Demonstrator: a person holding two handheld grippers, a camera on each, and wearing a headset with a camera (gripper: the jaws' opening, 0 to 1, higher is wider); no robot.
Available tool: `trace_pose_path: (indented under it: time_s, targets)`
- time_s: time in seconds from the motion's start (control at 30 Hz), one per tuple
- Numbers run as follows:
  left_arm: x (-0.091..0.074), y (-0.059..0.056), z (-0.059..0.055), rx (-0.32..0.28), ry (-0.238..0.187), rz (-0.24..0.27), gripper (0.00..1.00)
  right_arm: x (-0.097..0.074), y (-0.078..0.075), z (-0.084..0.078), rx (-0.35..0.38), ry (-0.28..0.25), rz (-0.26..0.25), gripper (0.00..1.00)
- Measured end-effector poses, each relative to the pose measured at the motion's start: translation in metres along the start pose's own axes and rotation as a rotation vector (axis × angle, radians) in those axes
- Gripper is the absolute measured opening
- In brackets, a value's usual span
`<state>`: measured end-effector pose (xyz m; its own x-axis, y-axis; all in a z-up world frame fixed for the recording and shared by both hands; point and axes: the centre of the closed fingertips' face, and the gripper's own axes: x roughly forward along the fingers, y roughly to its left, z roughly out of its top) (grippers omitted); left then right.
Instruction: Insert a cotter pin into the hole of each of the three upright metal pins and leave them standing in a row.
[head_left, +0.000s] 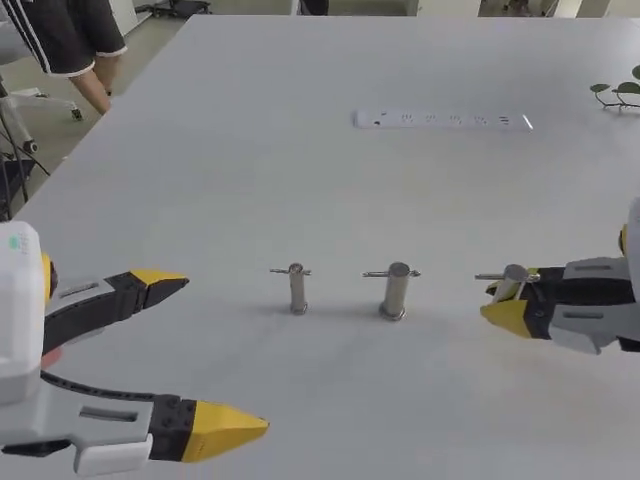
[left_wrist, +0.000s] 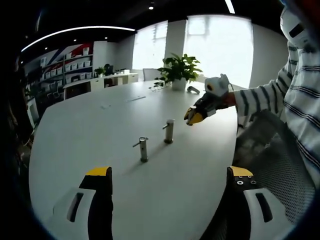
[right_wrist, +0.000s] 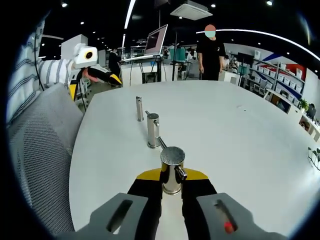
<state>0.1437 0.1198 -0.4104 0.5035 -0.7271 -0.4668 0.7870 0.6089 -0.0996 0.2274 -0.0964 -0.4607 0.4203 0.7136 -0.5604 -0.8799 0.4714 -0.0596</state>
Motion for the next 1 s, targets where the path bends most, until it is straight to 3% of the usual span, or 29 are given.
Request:
trace_pose_path:
  time_s: [0.23,1.0]
  targets:
    - [0.000,0.002,0.001,-0.021,-0.002,0.012,0.94,0.001,-0.011,-0.005,0.027,-0.013,-0.006,0.08]
    - [-0.005,0.005,0.000,-0.040,-0.007,0.039,0.93,0.008,-0.008,-0.020,0.076,-0.037,-0.001,0.09]
